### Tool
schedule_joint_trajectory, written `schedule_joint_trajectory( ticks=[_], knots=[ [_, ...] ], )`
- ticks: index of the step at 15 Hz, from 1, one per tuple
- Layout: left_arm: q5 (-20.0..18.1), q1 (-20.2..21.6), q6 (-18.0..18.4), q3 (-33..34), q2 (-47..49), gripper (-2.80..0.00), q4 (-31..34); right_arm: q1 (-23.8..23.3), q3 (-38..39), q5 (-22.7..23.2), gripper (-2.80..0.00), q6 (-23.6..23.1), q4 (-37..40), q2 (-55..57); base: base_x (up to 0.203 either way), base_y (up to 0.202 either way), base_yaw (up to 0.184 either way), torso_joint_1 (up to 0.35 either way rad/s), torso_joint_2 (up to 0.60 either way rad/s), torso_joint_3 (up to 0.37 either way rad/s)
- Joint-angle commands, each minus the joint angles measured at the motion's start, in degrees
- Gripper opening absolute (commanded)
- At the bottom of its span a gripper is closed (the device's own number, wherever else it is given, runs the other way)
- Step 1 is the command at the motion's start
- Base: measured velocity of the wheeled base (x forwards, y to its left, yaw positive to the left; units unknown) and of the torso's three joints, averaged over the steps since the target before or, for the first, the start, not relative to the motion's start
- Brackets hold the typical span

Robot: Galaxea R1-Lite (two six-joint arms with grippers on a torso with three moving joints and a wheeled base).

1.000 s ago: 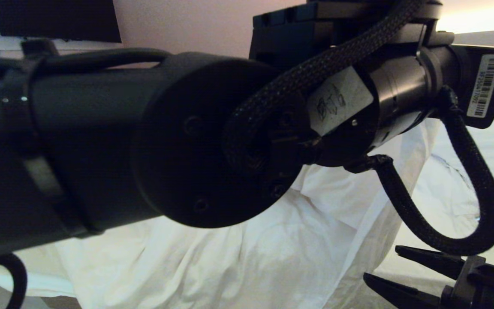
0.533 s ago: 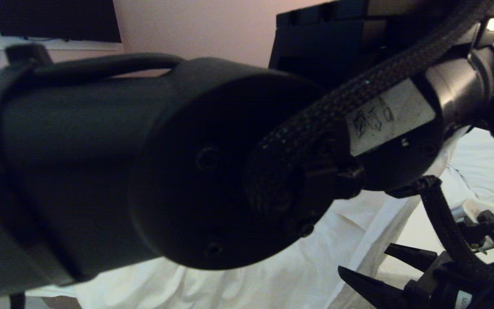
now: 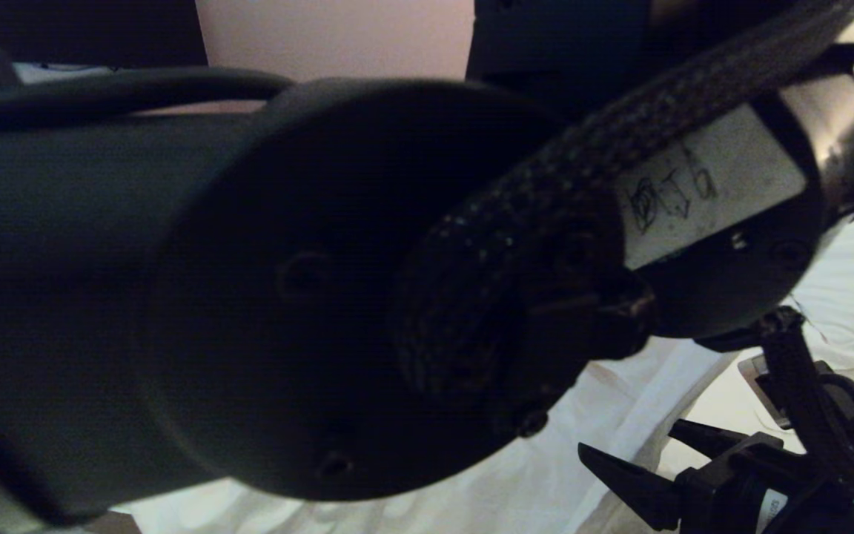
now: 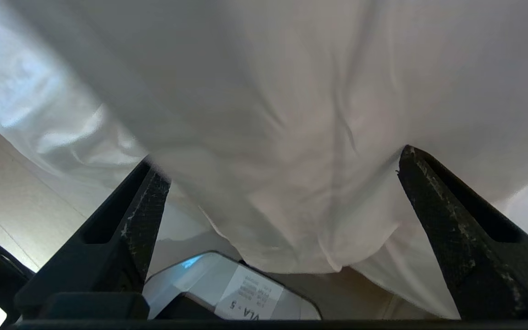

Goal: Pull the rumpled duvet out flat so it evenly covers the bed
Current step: Flatten the corners of the folded blanket

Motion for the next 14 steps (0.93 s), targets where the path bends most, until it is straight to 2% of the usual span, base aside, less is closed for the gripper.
schedule_joint_trajectory(
  ticks=[1,5,12,13,14],
  knots=[
    [0.3,-0.3,0.1,0.0,-0.7,-2.8,0.0,0.0,0.4,-0.1,0.0,1.8,-0.2,1.1,0.0,0.0,0.0,0.0,0.0,0.0],
    [0.5,-0.4,0.4,0.0,-1.8,-2.8,-0.1,-0.6,1.3,-0.1,0.0,4.9,-0.3,1.5,0.0,0.0,0.0,0.0,0.0,0.0],
    [0.8,-0.9,0.4,0.0,-1.8,-2.8,-0.1,-2.3,0.8,0.0,0.0,5.8,-0.4,3.2,0.0,0.0,0.0,0.0,0.0,0.0],
    [0.8,-1.0,0.4,0.0,-1.8,-2.8,0.0,-2.8,0.8,0.1,-2.8,6.5,-0.4,3.2,0.0,0.0,0.0,0.0,0.0,0.0],
    [0.8,-1.1,0.4,0.0,-1.9,-2.8,0.0,-3.3,0.7,0.1,-2.8,6.8,-0.4,3.0,0.0,0.0,0.0,0.0,0.0,0.0]
  ],
)
